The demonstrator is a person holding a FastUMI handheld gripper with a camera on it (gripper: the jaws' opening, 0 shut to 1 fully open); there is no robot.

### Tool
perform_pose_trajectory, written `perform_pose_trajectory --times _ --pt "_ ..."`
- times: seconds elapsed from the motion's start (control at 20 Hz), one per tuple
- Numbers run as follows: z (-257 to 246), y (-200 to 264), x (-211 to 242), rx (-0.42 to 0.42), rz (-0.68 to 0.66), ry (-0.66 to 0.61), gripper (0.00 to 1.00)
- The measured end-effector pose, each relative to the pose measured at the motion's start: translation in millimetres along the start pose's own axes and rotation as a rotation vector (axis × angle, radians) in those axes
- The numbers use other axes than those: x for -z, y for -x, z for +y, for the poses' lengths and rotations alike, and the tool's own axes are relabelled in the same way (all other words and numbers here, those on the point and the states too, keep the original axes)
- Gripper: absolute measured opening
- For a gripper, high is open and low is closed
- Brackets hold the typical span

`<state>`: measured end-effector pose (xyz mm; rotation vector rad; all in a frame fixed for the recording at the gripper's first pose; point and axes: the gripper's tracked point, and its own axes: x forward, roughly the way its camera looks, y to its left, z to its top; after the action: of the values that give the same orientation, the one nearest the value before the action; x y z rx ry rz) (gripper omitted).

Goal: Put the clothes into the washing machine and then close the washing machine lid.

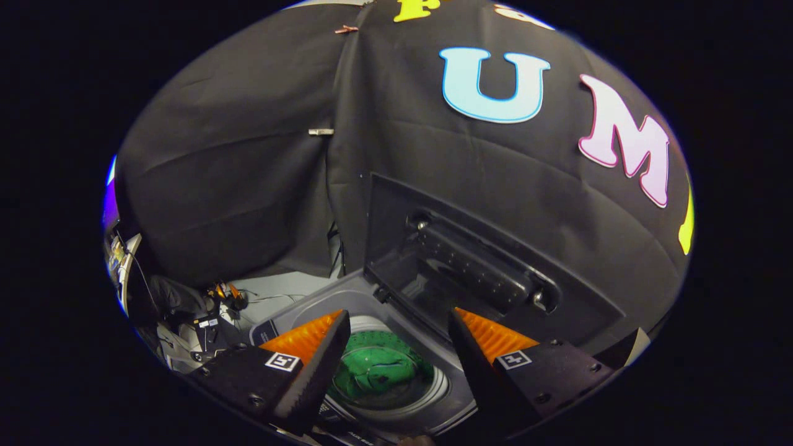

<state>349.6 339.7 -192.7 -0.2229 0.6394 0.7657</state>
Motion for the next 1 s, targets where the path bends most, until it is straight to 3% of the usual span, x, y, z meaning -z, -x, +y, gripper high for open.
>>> perform_pose_trajectory --times 0.45,0.65,1.0 --pt "-35.9 26.7 -70.4 0.097 -0.276 -0.094 0.99" --pt "-73.7 35.5 -91.5 0.208 -0.385 -0.137 0.98" --pt "-158.4 32.6 -77.1 0.432 -0.368 -0.335 0.99"
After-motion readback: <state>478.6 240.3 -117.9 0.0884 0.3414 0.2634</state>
